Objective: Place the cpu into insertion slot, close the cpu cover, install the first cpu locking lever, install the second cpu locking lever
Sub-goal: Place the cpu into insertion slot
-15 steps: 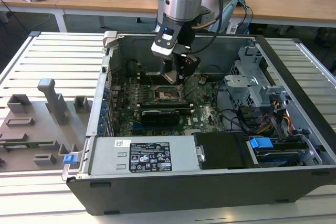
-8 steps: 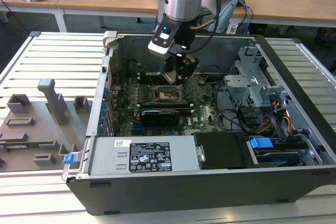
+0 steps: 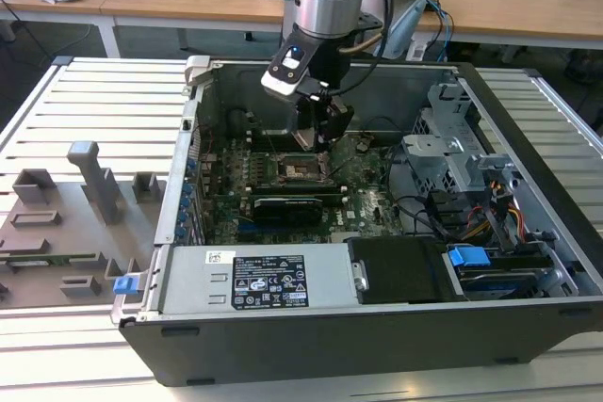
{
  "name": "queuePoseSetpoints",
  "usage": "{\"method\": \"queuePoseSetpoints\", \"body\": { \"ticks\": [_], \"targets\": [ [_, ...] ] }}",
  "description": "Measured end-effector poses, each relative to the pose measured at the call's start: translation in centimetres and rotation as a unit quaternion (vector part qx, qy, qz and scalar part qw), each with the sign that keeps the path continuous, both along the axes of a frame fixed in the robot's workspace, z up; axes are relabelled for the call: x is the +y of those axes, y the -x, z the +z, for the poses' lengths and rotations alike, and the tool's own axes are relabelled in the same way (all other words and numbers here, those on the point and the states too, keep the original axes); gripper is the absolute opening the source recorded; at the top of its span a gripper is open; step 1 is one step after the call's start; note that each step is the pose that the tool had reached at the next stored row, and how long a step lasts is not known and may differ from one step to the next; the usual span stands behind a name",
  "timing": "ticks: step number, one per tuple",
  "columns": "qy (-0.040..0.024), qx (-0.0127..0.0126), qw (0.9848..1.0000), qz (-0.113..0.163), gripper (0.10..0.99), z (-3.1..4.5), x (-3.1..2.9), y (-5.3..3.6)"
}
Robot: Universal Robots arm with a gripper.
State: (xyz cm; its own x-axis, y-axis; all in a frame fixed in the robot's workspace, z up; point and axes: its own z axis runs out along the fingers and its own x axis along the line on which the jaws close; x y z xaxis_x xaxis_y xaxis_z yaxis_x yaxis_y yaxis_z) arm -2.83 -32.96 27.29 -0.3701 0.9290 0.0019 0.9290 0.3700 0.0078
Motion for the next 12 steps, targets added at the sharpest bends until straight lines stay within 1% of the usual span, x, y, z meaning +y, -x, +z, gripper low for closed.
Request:
{"method": "queuePoseSetpoints", "body": {
  "ticks": [1,4,8,12],
  "targets": [
    [0.0001,0.0,1.0,-0.004,0.545,0.0,0.0,0.0],
    [0.001,0.0,0.9996,-0.028,0.545,0.0,0.0,0.0],
    [0.0016,0.0,0.9989,-0.047,0.545,0.0,0.0,0.0],
    [0.0028,0.0,0.9969,-0.079,0.545,0.0,0.0,0.0]
  ]
}}
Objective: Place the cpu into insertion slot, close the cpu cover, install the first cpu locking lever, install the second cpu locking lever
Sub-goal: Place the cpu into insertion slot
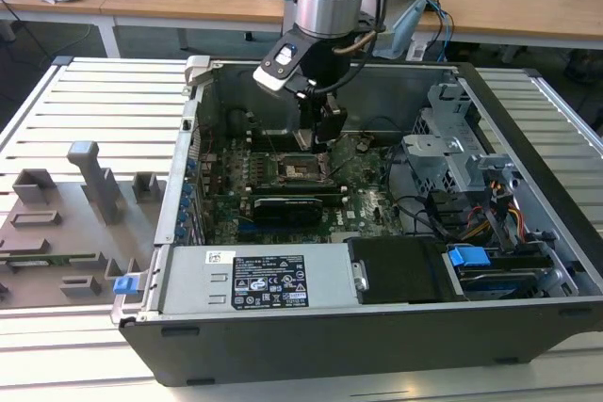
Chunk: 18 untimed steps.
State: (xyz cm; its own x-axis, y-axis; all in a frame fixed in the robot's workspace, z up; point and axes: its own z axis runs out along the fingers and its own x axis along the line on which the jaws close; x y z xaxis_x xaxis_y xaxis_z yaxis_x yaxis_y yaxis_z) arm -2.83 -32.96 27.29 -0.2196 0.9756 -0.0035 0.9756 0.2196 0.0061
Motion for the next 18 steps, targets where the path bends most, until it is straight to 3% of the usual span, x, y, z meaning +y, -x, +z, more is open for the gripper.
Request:
{"method": "queuePoseSetpoints", "body": {
  "ticks": [9,15,18],
  "targets": [
    [0.0022,0.0,0.9988,-0.049,0.545,-0.01,0.0,0.0],
    [0.0039,0.0,0.9956,-0.093,0.545,-0.03,0.0,0.0],
    [0.0039,0.0,0.9956,-0.093,0.545,-0.03,0.0,0.0]
  ]
}}
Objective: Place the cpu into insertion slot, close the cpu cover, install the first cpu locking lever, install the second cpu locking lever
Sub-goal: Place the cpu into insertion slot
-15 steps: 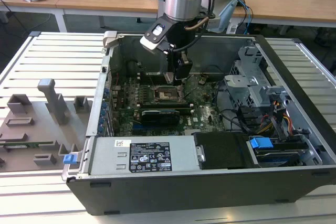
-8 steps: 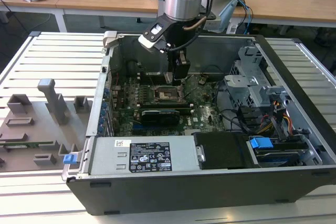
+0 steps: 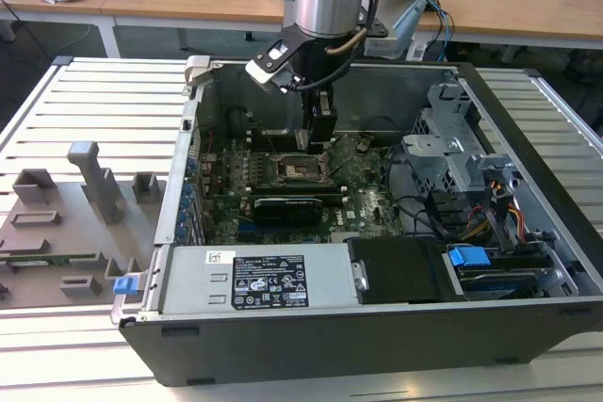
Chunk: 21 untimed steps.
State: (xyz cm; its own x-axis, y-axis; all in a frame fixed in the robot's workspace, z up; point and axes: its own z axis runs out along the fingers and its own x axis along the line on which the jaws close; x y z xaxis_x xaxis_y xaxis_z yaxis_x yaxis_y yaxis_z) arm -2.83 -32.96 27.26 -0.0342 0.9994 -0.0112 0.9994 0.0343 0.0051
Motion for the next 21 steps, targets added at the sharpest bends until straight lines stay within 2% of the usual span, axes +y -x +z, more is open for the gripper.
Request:
{"method": "queuePoseSetpoints", "body": {
  "ticks": [3,6,21],
  "targets": [
    [-0.0001,0.0,1.0,0.0,0.545,-0.04,0.0,0.23],
    [0.0,0.0,1.0,0.0,0.545,-0.45,0.0,0.5],
    [0.0,0.0,1.0,0.0,0.545,-1.94,0.0,0.73]
  ]
}}
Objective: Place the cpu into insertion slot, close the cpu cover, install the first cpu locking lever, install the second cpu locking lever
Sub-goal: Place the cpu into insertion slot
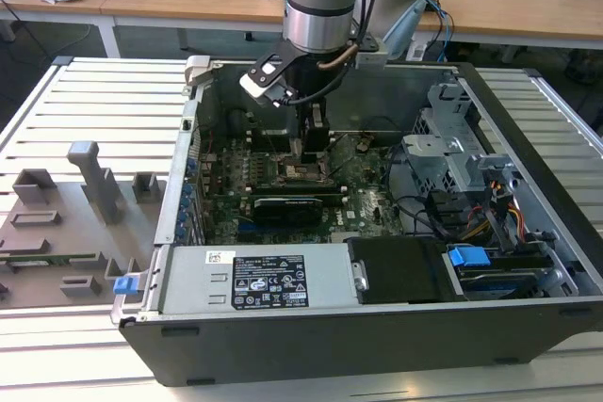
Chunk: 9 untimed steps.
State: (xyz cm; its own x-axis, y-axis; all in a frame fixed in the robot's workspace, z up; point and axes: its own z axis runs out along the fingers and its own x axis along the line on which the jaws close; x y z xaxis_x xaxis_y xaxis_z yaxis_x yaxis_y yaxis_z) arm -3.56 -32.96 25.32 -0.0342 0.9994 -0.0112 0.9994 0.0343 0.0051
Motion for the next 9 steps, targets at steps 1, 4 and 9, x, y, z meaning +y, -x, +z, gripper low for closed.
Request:
{"method": "queuePoseSetpoints", "body": {
  "ticks": [1,4,9],
  "targets": [
    [0.0,0.0,1.0,0.0,0.545,-0.1,0.0,0.01],
    [-0.0001,0.0,1.0,0.0,0.545,-0.33,0.0,0.01],
    [0.0,0.0,1.0,0.0,0.545,-0.84,0.0,0.01]
  ]
}}
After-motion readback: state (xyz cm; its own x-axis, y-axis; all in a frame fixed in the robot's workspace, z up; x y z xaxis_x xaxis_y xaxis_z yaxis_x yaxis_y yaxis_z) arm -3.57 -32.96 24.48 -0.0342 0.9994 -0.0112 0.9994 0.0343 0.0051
